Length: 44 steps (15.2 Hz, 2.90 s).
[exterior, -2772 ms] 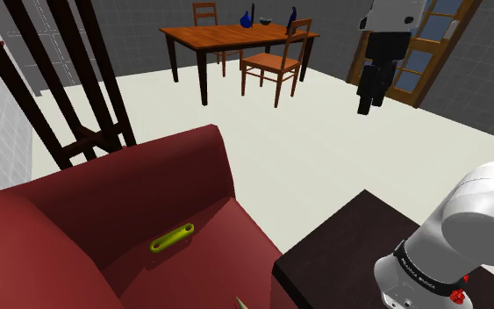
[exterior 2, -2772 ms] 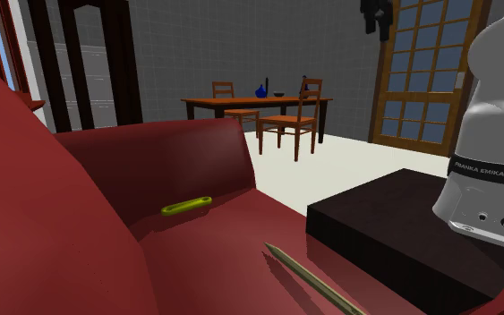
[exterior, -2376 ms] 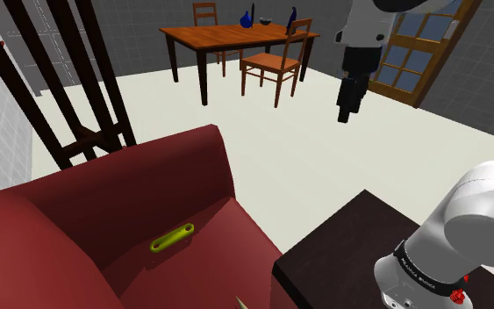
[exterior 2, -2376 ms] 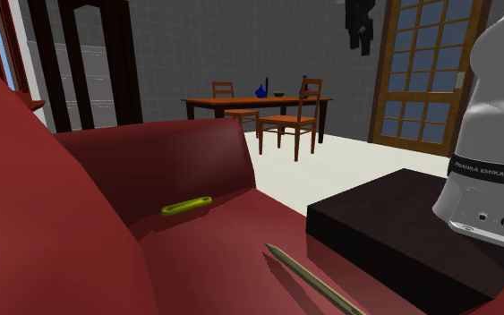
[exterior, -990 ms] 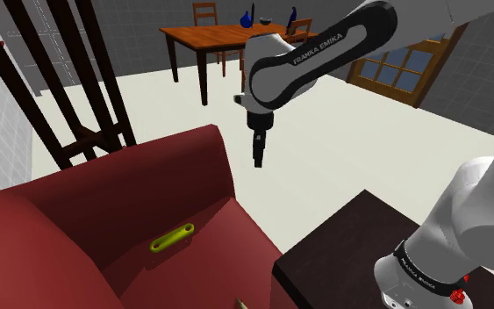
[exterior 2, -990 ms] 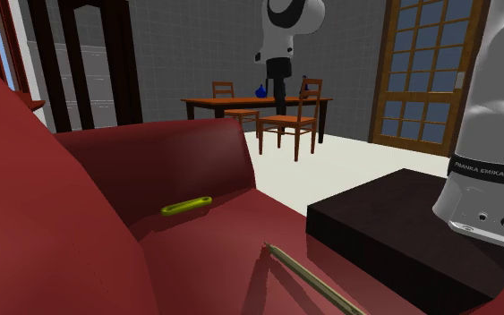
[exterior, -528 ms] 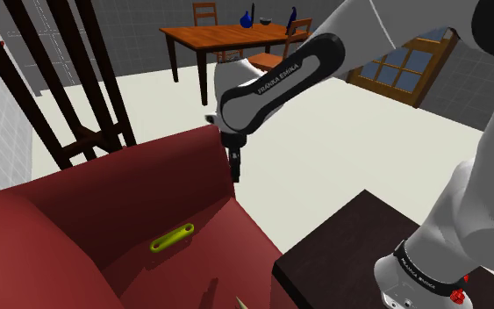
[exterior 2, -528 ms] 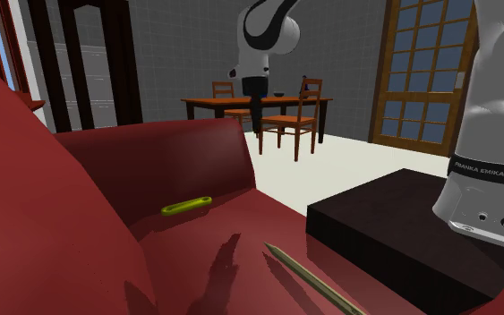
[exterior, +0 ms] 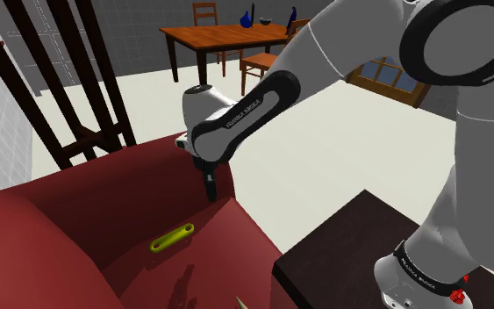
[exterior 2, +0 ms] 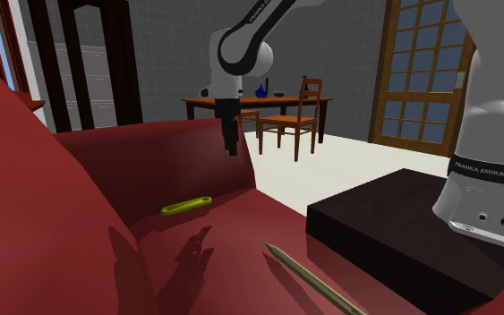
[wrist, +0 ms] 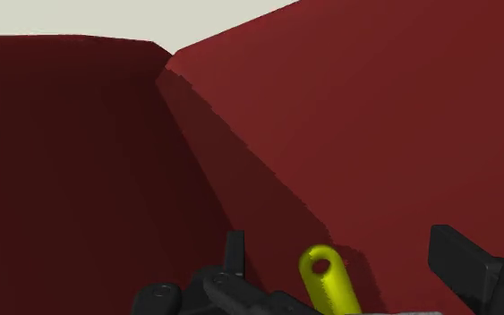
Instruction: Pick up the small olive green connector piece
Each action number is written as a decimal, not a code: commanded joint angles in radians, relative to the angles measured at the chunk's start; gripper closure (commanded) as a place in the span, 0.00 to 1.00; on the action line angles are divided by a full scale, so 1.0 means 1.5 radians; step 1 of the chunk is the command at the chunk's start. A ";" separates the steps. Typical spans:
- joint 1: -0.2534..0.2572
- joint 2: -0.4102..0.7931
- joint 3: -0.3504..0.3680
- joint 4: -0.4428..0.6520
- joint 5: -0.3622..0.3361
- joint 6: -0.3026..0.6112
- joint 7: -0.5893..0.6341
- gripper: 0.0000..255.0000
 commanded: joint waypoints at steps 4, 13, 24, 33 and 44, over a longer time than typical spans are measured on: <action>0.036 0.099 0.014 0.085 -0.033 0.023 -0.023 0.00; 0.107 0.261 0.030 0.249 -0.088 0.035 -0.066 0.00; 0.114 0.317 0.022 0.273 -0.094 0.067 -0.064 1.00; 0.113 0.309 0.023 0.269 -0.094 0.064 -0.064 1.00; 0.104 0.230 0.035 0.239 -0.083 0.014 -0.068 1.00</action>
